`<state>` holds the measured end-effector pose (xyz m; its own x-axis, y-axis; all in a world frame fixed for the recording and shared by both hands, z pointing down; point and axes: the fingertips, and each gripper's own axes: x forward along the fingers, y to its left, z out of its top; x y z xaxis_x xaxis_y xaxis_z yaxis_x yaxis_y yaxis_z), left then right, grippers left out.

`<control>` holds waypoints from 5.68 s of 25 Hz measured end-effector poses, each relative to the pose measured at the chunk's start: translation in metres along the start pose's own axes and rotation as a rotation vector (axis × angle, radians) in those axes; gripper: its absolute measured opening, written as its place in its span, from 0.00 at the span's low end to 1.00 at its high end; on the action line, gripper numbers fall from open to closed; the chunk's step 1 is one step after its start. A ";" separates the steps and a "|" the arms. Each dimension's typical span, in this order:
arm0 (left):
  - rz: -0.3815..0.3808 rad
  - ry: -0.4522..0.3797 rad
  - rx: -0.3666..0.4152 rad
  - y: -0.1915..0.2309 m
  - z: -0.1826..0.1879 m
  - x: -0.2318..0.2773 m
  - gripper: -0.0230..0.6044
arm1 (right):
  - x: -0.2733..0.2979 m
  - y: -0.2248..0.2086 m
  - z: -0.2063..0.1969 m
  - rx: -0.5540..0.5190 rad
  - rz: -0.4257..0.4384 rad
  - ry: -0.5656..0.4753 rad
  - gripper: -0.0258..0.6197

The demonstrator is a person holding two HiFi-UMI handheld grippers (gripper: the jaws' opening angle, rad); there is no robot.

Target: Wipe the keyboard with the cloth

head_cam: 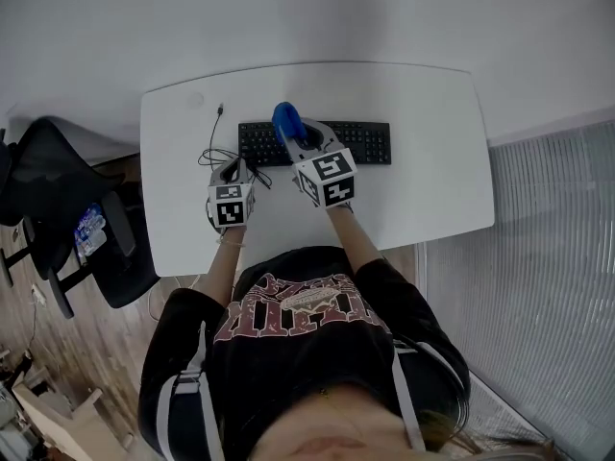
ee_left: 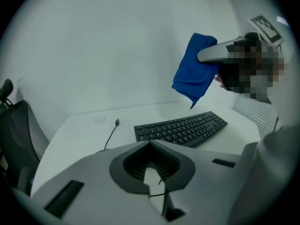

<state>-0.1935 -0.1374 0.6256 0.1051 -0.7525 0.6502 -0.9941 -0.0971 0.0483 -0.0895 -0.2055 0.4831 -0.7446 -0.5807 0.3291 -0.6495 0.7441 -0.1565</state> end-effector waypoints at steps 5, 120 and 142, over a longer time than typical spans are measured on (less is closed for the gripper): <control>0.021 0.090 -0.046 0.012 -0.030 0.018 0.09 | 0.036 0.004 -0.014 0.019 0.064 0.022 0.14; 0.107 0.157 0.013 0.020 -0.057 0.043 0.09 | 0.008 -0.190 -0.177 -0.035 -0.278 0.313 0.14; 0.094 0.173 0.000 0.023 -0.052 0.042 0.09 | -0.053 -0.265 -0.183 -0.044 -0.440 0.371 0.14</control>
<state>-0.2133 -0.1373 0.6930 0.0052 -0.6350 0.7725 -0.9993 -0.0311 -0.0189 0.1507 -0.3115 0.6773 -0.2966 -0.6901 0.6601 -0.8730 0.4761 0.1054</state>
